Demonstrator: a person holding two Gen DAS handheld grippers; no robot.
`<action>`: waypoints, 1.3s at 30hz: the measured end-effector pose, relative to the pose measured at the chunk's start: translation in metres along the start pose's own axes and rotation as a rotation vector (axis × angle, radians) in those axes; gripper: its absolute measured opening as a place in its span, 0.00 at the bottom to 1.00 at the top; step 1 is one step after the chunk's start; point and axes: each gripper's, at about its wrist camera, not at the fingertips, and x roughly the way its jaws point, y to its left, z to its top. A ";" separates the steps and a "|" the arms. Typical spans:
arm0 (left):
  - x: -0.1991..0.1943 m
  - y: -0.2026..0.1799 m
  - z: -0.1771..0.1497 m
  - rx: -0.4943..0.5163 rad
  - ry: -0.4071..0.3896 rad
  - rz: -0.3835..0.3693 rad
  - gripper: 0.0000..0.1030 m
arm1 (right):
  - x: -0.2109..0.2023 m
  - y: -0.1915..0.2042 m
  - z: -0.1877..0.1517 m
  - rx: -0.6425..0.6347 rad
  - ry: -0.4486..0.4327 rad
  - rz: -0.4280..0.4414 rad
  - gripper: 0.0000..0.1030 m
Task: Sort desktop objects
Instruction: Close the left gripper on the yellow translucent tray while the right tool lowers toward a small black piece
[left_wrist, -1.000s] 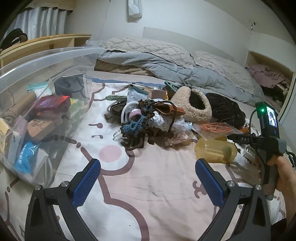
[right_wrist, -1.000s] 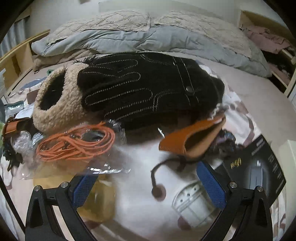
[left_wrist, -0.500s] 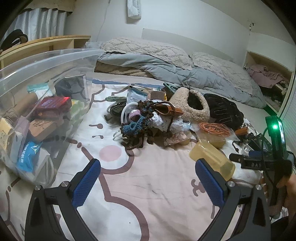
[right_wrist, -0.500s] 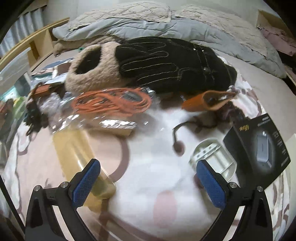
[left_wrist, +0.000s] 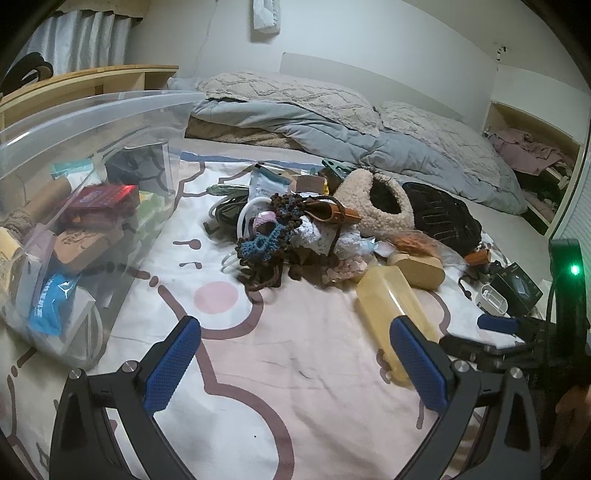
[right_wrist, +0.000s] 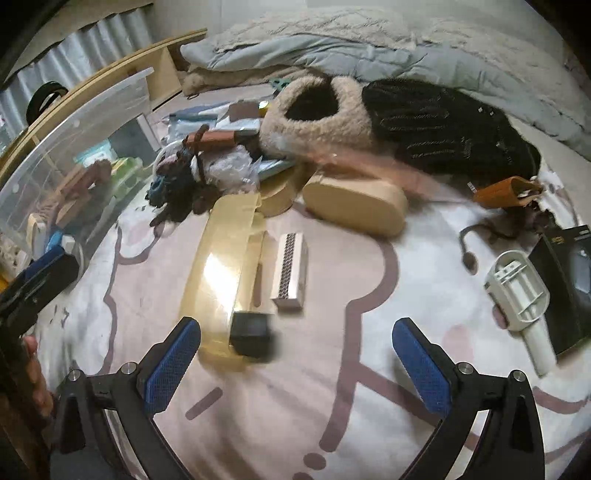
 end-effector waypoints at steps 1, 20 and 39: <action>0.000 -0.001 0.000 0.004 -0.001 -0.001 1.00 | -0.001 -0.007 0.003 0.019 -0.008 -0.001 1.00; -0.002 0.001 0.001 -0.010 -0.012 -0.016 1.00 | 0.013 0.001 0.005 0.020 0.003 0.022 1.00; 0.015 -0.005 -0.006 -0.055 0.052 -0.113 0.98 | -0.012 -0.011 0.006 0.046 -0.050 0.074 1.00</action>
